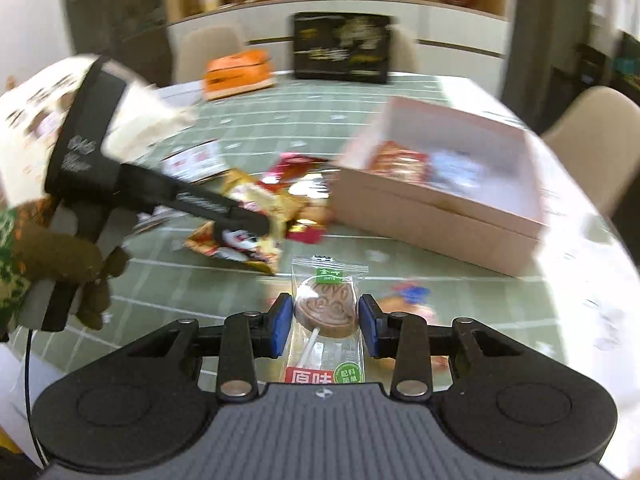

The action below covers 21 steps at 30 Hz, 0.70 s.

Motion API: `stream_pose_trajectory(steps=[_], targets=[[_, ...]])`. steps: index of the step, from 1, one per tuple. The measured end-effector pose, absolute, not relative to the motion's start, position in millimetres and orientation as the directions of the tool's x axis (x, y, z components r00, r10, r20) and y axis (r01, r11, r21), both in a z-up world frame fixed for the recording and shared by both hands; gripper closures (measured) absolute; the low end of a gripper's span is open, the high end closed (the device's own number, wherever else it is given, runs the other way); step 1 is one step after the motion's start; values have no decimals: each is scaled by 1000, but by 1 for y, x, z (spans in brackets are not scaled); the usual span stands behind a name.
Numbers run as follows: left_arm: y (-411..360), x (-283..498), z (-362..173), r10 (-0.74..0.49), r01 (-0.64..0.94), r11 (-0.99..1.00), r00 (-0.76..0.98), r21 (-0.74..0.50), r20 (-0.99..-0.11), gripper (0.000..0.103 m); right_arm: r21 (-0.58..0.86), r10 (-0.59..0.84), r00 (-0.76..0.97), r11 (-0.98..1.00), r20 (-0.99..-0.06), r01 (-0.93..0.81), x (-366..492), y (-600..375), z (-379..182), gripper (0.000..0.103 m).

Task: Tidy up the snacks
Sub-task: 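Carry both snacks over the pink box and open both tools to drop them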

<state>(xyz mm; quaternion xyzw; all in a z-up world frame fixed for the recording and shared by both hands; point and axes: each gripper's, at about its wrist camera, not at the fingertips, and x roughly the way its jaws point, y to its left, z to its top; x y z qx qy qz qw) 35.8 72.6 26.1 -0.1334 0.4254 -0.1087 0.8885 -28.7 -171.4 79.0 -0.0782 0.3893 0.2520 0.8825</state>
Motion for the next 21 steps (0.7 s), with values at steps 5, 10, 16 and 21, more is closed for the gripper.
stream_pose_trajectory(steps=[5, 10, 16, 21], targets=[[52, -3, 69, -339, 212, 939, 686, -269, -643, 78, 41, 321, 644, 911, -694, -410, -34, -216, 99, 67], [44, 1, 118, -471, 286, 869, 732, -404, -493, 78, 81, 273, 723, 954, -634, -289, -33, -256, 124, 67], [29, 101, 134, -545, 258, 777, 733, -575, -408, 70, 120, 274, 753, 960, -599, -254, -15, -263, 143, 67], [49, 101, 109, -463, 155, 819, 748, -553, -475, 70, 84, 237, 750, 968, -617, -237, 1, -255, 151, 67]])
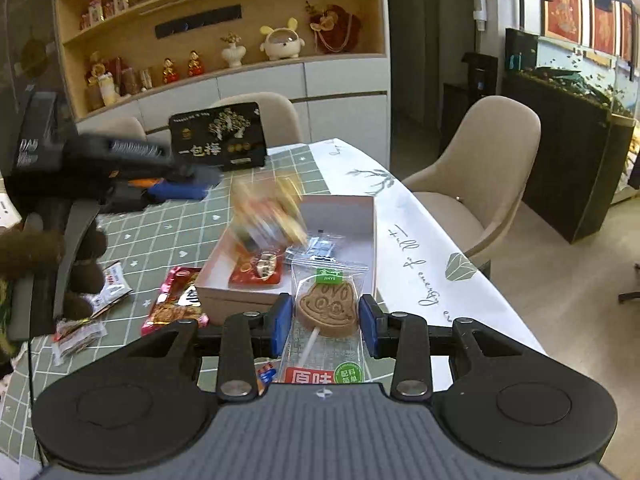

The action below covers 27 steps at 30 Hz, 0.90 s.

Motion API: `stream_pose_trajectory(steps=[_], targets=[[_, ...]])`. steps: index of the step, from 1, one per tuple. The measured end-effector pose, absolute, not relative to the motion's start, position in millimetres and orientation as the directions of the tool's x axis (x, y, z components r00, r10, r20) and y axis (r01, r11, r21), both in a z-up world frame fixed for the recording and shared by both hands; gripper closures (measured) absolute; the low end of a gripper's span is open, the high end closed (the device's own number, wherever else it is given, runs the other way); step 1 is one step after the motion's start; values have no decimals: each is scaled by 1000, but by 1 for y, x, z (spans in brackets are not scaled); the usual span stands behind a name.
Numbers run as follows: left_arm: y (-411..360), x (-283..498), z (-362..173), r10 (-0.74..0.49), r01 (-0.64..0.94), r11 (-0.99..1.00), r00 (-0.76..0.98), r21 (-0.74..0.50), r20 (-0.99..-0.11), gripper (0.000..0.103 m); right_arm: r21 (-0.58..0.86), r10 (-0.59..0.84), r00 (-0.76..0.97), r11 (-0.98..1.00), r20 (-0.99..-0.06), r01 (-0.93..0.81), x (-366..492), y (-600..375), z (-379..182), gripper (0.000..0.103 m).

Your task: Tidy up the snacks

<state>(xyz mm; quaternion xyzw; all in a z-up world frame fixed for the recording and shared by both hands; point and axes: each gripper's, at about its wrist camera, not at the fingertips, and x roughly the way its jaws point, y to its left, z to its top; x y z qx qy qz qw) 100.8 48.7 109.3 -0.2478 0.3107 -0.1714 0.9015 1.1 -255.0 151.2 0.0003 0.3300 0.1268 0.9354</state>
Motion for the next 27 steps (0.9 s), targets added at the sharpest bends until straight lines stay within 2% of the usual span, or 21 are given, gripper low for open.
stream_pose_trajectory(steps=[6, 8, 10, 12, 14, 15, 19, 20, 21, 23, 27], targets=[[72, 62, 75, -304, 99, 934, 727, -343, -616, 70, 117, 278, 772, 959, -571, -259, 60, -241, 169, 66], [89, 50, 71, -226, 72, 964, 726, -255, -649, 70, 131, 289, 770, 956, -569, -263, 98, -229, 170, 51], [114, 37, 68, -126, -2, 982, 735, -188, -666, 69, 100, 249, 753, 966, -609, -239, 129, -213, 162, 48], [151, 30, 65, -23, -130, 975, 745, -178, -667, 70, 79, 244, 726, 964, -643, -254, 139, -198, 150, 48], [197, 30, 57, 46, -280, 930, 734, -239, -678, 70, 110, 311, 685, 941, -659, -321, 130, -185, 138, 37], [215, 34, 53, 64, -329, 906, 728, -267, -682, 70, 122, 339, 659, 928, -671, -353, 125, -177, 130, 35], [262, 66, 24, 31, -396, 848, 701, -352, -713, 70, 128, 388, 546, 882, -743, -453, 106, -136, 92, 35], [267, 76, 17, 22, -397, 846, 695, -358, -719, 70, 136, 399, 520, 871, -755, -471, 101, -129, 86, 27], [268, 82, 14, 19, -392, 849, 694, -355, -720, 70, 105, 389, 539, 870, -747, -483, 92, -120, 82, 26], [263, 87, 14, -4, -352, 862, 715, -365, -699, 70, 62, 389, 523, 842, -758, -536, 81, -100, 79, 25], [227, 84, 12, -108, -189, 925, 701, -330, -705, 70, 103, 445, 462, 796, -767, -596, 70, -84, 77, 25]])
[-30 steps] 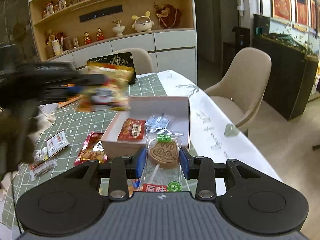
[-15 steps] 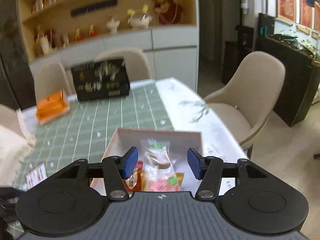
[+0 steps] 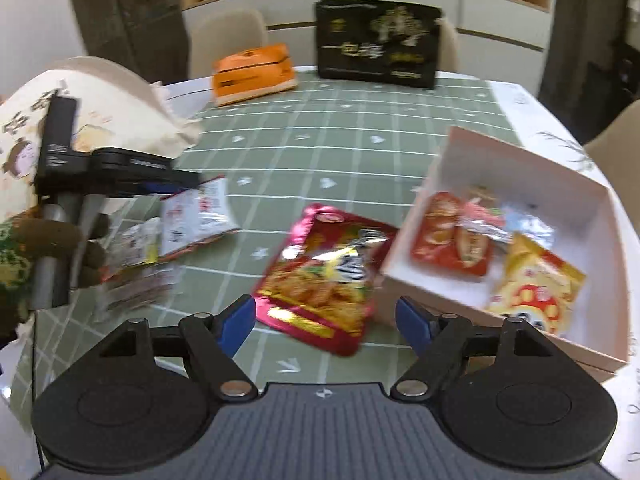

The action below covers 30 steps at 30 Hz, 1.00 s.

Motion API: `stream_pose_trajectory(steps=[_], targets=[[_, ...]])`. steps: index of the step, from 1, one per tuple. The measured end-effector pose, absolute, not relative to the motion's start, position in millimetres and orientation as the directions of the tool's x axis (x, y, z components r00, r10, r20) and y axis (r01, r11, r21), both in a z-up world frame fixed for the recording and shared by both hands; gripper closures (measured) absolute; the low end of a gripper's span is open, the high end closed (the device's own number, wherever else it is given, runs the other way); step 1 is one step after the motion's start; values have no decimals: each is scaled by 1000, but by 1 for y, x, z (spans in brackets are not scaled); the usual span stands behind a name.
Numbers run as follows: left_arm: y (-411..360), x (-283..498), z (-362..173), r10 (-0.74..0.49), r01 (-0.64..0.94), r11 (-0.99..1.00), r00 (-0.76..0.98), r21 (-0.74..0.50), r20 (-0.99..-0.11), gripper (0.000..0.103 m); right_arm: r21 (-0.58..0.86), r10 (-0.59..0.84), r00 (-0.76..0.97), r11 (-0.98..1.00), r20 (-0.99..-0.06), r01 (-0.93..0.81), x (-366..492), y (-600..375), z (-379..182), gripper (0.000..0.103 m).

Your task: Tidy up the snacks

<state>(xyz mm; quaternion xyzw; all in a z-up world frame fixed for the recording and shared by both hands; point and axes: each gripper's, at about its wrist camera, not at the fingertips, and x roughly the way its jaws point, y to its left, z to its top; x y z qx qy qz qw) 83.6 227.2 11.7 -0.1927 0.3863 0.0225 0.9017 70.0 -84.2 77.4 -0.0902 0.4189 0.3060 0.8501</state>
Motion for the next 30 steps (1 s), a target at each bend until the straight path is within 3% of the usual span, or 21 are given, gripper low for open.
stream_pose_trajectory(steps=[10, 12, 16, 19, 20, 24, 30], targets=[[191, 16, 1, -372, -36, 864, 627, -502, -685, 72, 165, 568, 342, 659, -748, -734, 54, -53, 72, 25], [200, 2, 7, -330, -73, 864, 664, -497, -671, 72, 159, 585, 301, 605, -753, -780, 45, -40, 66, 25], [239, -20, 22, -80, -271, 861, 764, -431, -640, 72, 179, 575, 218, 554, -789, -813, 32, -9, 41, 25], [261, -13, 13, 5, -382, 836, 723, -394, -691, 72, 131, 553, 230, 537, -801, -833, 16, 2, 26, 22], [263, -9, 7, 25, -400, 843, 698, -360, -716, 65, 96, 546, 258, 536, -797, -839, 7, 3, 25, 22], [256, -9, 7, 28, -366, 874, 695, -320, -718, 69, 35, 498, 307, 566, -811, -824, -13, -10, 28, 25], [196, -24, 8, -95, -250, 905, 670, -344, -736, 70, 73, 482, 374, 684, -792, -726, -25, -64, 33, 25]])
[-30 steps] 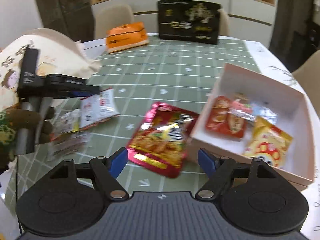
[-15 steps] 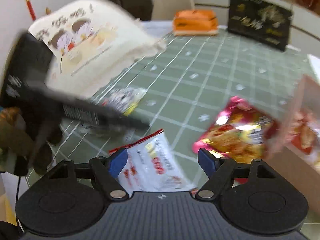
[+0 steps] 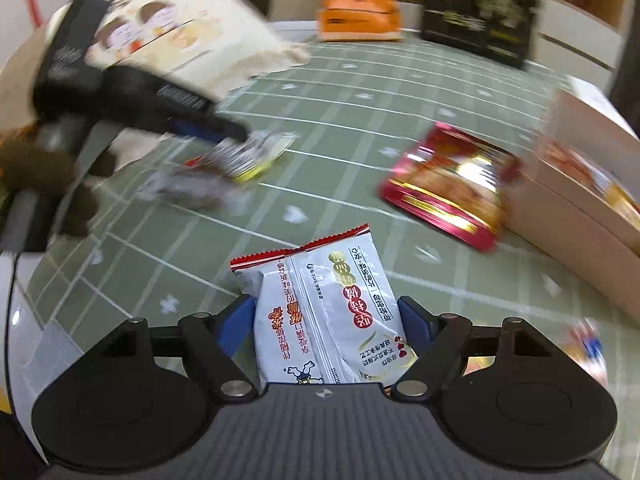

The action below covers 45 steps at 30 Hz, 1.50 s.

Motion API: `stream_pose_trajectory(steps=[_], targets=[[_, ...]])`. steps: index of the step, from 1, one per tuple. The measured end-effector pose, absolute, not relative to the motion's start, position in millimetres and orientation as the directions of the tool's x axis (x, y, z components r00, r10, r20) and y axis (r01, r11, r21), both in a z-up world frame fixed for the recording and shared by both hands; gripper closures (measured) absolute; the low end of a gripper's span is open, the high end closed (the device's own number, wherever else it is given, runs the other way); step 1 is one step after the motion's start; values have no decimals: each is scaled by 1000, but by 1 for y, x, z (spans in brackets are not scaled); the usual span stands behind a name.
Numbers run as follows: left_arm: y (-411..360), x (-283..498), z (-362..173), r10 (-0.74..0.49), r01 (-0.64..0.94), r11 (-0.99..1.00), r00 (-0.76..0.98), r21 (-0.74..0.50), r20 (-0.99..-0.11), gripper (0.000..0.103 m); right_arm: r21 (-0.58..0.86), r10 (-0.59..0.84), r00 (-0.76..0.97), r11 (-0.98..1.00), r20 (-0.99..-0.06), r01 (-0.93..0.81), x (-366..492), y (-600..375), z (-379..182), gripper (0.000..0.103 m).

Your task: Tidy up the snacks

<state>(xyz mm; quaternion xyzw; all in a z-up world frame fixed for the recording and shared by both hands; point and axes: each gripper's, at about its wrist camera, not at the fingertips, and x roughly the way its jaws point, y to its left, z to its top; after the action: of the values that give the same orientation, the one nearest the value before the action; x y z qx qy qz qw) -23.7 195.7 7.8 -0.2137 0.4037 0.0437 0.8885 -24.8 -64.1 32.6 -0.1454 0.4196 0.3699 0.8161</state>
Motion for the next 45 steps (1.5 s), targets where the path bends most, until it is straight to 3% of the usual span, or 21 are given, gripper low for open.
stream_pose_trajectory(steps=[5, 9, 11, 14, 18, 21, 26, 31, 39, 45], targets=[[147, -31, 7, -259, -148, 884, 635, -443, -728, 71, 155, 502, 435, 768, -747, -621, -23, -98, 37, 25], [150, -36, 28, -286, -93, 887, 659, -453, -696, 70, 194, 509, 512, 814, -692, -547, -34, -113, 44, 25], [168, -45, 38, -239, -130, 895, 669, -427, -704, 70, 183, 487, 562, 841, -669, -510, -43, -116, 48, 25], [199, -65, 40, -146, -273, 885, 604, -376, -783, 70, 174, 440, 605, 877, -664, -447, -54, -118, 52, 25], [234, -96, 19, -262, -443, 734, 515, -515, -816, 71, 189, 396, 593, 905, -701, -382, -75, -115, 58, 25], [236, -89, 5, -317, -466, 677, 514, -570, -797, 72, 177, 355, 592, 924, -724, -338, -95, -110, 57, 25], [204, -56, 6, -334, -293, 792, 526, -536, -782, 71, 114, 263, 591, 954, -763, -277, -120, -103, 55, 25], [148, -33, 14, -298, -32, 927, 542, -374, -786, 66, 30, 172, 601, 971, -781, -238, -138, -106, 57, 25], [94, -47, 16, -398, 333, 908, 504, -253, -766, 62, -51, 81, 546, 973, -834, -223, -129, -116, 46, 25], [95, -64, 18, -336, 336, 926, 530, -172, -779, 57, -44, 62, 558, 983, -828, -176, -101, -124, 57, 25]])
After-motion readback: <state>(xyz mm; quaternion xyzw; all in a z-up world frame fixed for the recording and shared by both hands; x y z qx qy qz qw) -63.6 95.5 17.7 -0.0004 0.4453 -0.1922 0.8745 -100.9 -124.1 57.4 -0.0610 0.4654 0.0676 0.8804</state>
